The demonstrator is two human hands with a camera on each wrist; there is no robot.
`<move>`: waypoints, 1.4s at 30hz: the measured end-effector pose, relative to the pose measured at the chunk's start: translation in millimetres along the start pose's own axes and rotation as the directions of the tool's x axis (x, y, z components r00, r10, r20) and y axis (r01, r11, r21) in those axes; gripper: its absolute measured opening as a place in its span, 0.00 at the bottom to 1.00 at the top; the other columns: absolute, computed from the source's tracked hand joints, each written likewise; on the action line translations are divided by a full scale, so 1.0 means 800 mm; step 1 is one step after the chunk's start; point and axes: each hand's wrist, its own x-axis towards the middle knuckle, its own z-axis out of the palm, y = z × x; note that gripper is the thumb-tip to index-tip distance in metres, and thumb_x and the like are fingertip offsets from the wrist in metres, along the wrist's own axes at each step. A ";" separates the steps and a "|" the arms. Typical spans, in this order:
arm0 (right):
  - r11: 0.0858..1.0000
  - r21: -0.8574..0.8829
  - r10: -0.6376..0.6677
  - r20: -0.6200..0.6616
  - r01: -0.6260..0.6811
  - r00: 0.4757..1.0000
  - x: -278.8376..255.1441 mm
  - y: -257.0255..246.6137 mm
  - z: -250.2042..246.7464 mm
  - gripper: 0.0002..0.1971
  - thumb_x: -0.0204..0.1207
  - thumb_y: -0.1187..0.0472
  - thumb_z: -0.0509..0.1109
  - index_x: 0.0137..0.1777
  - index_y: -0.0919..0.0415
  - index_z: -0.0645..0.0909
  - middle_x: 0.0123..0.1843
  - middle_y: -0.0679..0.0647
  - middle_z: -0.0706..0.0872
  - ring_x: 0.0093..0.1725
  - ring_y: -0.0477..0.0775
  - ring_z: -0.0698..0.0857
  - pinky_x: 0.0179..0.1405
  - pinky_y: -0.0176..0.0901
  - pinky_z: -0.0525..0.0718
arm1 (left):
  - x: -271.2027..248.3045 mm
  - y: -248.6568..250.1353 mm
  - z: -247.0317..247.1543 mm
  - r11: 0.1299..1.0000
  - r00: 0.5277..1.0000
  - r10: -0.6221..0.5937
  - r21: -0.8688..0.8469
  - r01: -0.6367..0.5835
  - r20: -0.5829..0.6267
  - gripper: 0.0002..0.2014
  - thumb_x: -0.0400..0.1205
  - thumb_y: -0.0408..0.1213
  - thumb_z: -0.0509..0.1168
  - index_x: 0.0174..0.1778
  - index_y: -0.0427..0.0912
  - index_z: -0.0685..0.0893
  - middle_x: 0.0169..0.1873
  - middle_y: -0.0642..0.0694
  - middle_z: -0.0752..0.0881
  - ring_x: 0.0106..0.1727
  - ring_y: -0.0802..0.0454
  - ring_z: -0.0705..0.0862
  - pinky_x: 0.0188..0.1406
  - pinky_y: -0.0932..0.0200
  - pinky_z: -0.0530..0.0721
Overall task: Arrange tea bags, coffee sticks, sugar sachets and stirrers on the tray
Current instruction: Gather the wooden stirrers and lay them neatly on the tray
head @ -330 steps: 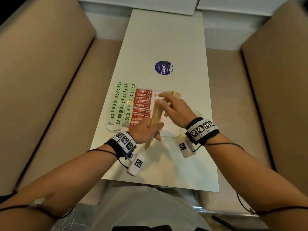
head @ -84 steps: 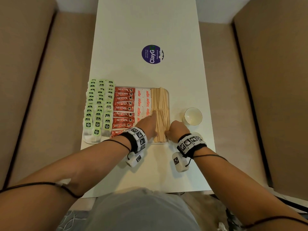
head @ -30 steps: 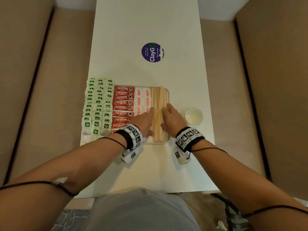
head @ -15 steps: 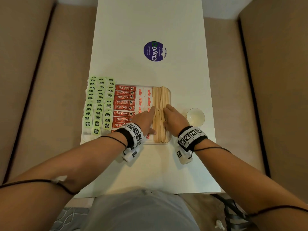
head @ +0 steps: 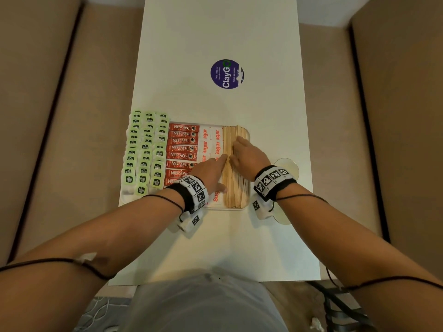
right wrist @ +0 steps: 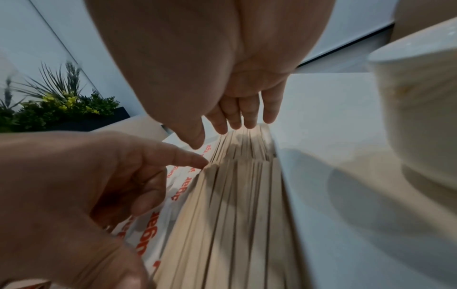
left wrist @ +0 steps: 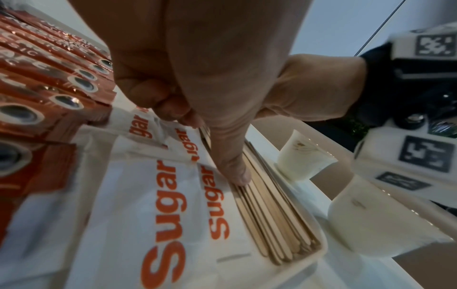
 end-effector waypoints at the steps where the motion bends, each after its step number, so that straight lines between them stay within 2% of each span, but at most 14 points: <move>1: 1.000 -0.011 0.004 0.012 -0.004 1.000 0.005 -0.002 -0.001 0.21 0.88 0.52 0.61 0.76 0.63 0.74 0.87 0.60 0.65 0.73 0.64 0.80 0.68 0.54 0.80 | 0.000 0.000 0.000 1.000 1.000 -0.001 0.000 0.001 -0.004 0.51 0.70 0.55 0.81 0.82 0.50 0.59 0.54 0.42 0.82 0.49 0.42 0.85 0.47 0.45 0.86; 6: 0.999 -0.033 0.023 0.053 -0.022 0.998 0.008 -0.005 0.005 0.22 0.90 0.50 0.58 0.75 0.65 0.75 0.87 0.61 0.64 0.72 0.67 0.81 0.70 0.57 0.81 | 0.001 -0.003 -0.001 1.000 1.000 0.000 0.000 0.000 -0.012 0.50 0.69 0.55 0.82 0.82 0.50 0.60 0.49 0.45 0.81 0.43 0.44 0.83 0.40 0.48 0.83; 10: 1.000 -0.025 0.012 0.058 -0.011 0.998 0.003 -0.002 0.007 0.20 0.89 0.50 0.58 0.71 0.64 0.76 0.87 0.61 0.65 0.70 0.67 0.82 0.68 0.56 0.81 | 0.001 -0.003 -0.003 1.000 1.000 -0.010 0.011 0.010 -0.008 0.52 0.70 0.55 0.81 0.83 0.50 0.58 0.54 0.43 0.82 0.48 0.43 0.85 0.46 0.45 0.87; 15: 1.000 0.026 -0.001 0.018 0.001 1.000 0.000 -0.001 0.000 0.18 0.88 0.53 0.59 0.72 0.63 0.76 0.86 0.59 0.68 0.66 0.65 0.84 0.63 0.53 0.82 | -0.001 -0.002 -0.005 1.000 1.000 0.000 0.023 0.000 0.002 0.49 0.70 0.56 0.81 0.81 0.50 0.61 0.53 0.44 0.82 0.47 0.44 0.84 0.41 0.49 0.83; 17: 0.998 0.057 0.012 0.013 -0.013 1.000 -0.005 -0.001 -0.005 0.19 0.89 0.54 0.58 0.76 0.62 0.74 0.87 0.58 0.66 0.72 0.64 0.82 0.65 0.54 0.81 | -0.002 -0.001 -0.005 1.000 1.000 0.006 0.023 -0.006 0.006 0.48 0.70 0.56 0.81 0.79 0.49 0.62 0.53 0.43 0.82 0.46 0.44 0.84 0.41 0.50 0.82; 20: 0.994 0.097 0.053 0.014 -0.054 0.998 -0.018 -0.001 -0.008 0.21 0.90 0.55 0.57 0.80 0.62 0.72 0.88 0.58 0.64 0.82 0.58 0.72 0.74 0.54 0.76 | -0.003 -0.001 -0.005 1.000 1.000 0.012 0.015 -0.012 0.003 0.50 0.71 0.55 0.81 0.82 0.49 0.59 0.55 0.43 0.82 0.48 0.43 0.84 0.43 0.49 0.83; 23: 0.982 0.168 0.090 -0.014 -0.086 0.996 -0.037 -0.004 -0.007 0.20 0.90 0.57 0.58 0.79 0.63 0.73 0.87 0.58 0.67 0.81 0.59 0.74 0.74 0.52 0.75 | -0.006 -0.002 -0.007 1.000 0.999 0.017 -0.022 -0.018 -0.028 0.51 0.72 0.55 0.80 0.85 0.50 0.56 0.58 0.42 0.83 0.50 0.44 0.84 0.44 0.50 0.83; 25: 0.966 0.232 0.122 -0.020 -0.114 0.992 -0.050 -0.004 -0.002 0.22 0.90 0.57 0.59 0.82 0.63 0.70 0.88 0.57 0.66 0.80 0.58 0.75 0.75 0.50 0.74 | -0.010 -0.006 -0.009 0.999 0.997 -0.006 -0.054 0.002 -0.074 0.51 0.73 0.56 0.79 0.86 0.50 0.55 0.60 0.42 0.83 0.53 0.44 0.85 0.49 0.49 0.85; 28: 0.940 0.314 0.151 -0.042 -0.130 0.988 -0.068 -0.001 0.010 0.25 0.89 0.54 0.60 0.84 0.60 0.68 0.87 0.54 0.67 0.79 0.55 0.77 0.79 0.53 0.75 | -0.020 -0.022 -0.015 0.989 0.985 -0.071 -0.142 0.048 -0.158 0.43 0.80 0.52 0.74 0.86 0.50 0.58 0.62 0.43 0.84 0.56 0.45 0.85 0.54 0.46 0.87; 30: 0.928 0.348 0.167 -0.064 -0.135 0.984 -0.078 -0.001 0.016 0.25 0.89 0.52 0.61 0.84 0.59 0.69 0.86 0.53 0.69 0.79 0.54 0.76 0.79 0.56 0.75 | -0.031 -0.035 -0.023 0.973 0.970 -0.112 -0.223 0.062 -0.216 0.35 0.83 0.48 0.71 0.85 0.49 0.64 0.60 0.46 0.84 0.53 0.49 0.83 0.53 0.50 0.86; 34: 0.904 0.406 0.196 -0.113 -0.135 0.974 -0.098 -0.010 0.016 0.26 0.88 0.56 0.64 0.84 0.62 0.68 0.86 0.56 0.69 0.84 0.55 0.69 0.84 0.52 0.68 | -0.060 -0.063 -0.037 0.943 0.905 -0.192 -0.326 0.064 -0.379 0.25 0.83 0.41 0.70 0.77 0.50 0.75 0.47 0.57 0.81 0.41 0.59 0.80 0.37 0.63 0.78; 38: 0.867 0.489 0.203 -0.172 -0.095 0.964 -0.110 -0.019 0.021 0.22 0.87 0.59 0.66 0.79 0.64 0.73 0.75 0.55 0.78 0.71 0.54 0.79 0.72 0.47 0.78 | -0.097 -0.104 -0.045 0.913 0.828 -0.287 -0.399 0.084 -0.482 0.19 0.83 0.40 0.70 0.70 0.49 0.80 0.50 0.53 0.82 0.48 0.52 0.83 0.48 0.52 0.85; 40: 0.847 0.520 0.224 -0.164 -0.109 0.961 -0.114 -0.022 0.024 0.23 0.86 0.59 0.67 0.79 0.64 0.72 0.74 0.55 0.78 0.71 0.54 0.79 0.72 0.47 0.78 | -0.114 -0.126 -0.046 0.897 0.786 -0.343 -0.429 0.111 -0.514 0.18 0.83 0.40 0.69 0.69 0.47 0.81 0.53 0.51 0.82 0.52 0.51 0.82 0.53 0.49 0.85; 42: 0.828 0.543 0.258 -0.150 -0.139 0.954 -0.117 -0.025 0.028 0.24 0.86 0.59 0.67 0.80 0.64 0.70 0.75 0.56 0.77 0.73 0.54 0.78 0.70 0.42 0.75 | -0.131 -0.147 -0.044 0.886 0.743 -0.396 -0.437 0.154 -0.540 0.19 0.83 0.40 0.70 0.70 0.45 0.81 0.57 0.47 0.83 0.55 0.50 0.81 0.57 0.49 0.83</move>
